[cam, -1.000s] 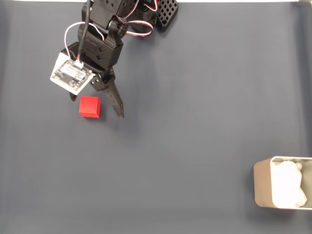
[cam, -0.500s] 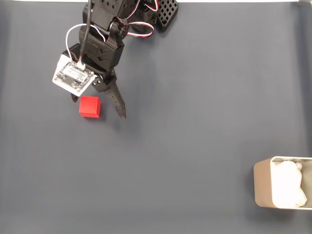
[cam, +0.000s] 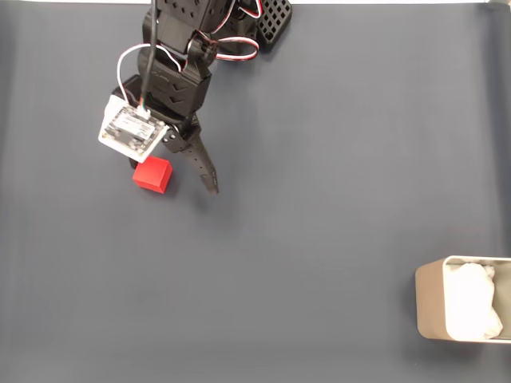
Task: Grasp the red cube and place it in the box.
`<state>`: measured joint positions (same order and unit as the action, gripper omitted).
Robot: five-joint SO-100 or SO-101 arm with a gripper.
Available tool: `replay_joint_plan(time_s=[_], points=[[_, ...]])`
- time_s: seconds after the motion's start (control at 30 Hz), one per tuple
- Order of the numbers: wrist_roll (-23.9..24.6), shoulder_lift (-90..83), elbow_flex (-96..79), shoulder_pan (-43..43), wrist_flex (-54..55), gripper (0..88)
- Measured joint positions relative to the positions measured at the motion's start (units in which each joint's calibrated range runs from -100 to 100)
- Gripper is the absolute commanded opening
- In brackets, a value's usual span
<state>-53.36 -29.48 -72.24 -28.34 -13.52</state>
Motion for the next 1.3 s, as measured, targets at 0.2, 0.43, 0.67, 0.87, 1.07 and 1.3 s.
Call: replay_joint_plan(time_s=[0.2,0.43,0.67,0.87,1.07,1.3], points=[[0.2,0.0,0.0,0.7,0.0,50.2],[0.3,0.0,-0.6,0.7,0.0,50.3],[0.3,-0.3,-0.6,0.7,0.0,50.3],[0.3,-1.2,-2.1,0.7,0.0,50.1],[0.3,-1.5,-2.1,0.7,0.0,49.3],[0.3,-1.5,-2.1,0.7,0.0,49.0]])
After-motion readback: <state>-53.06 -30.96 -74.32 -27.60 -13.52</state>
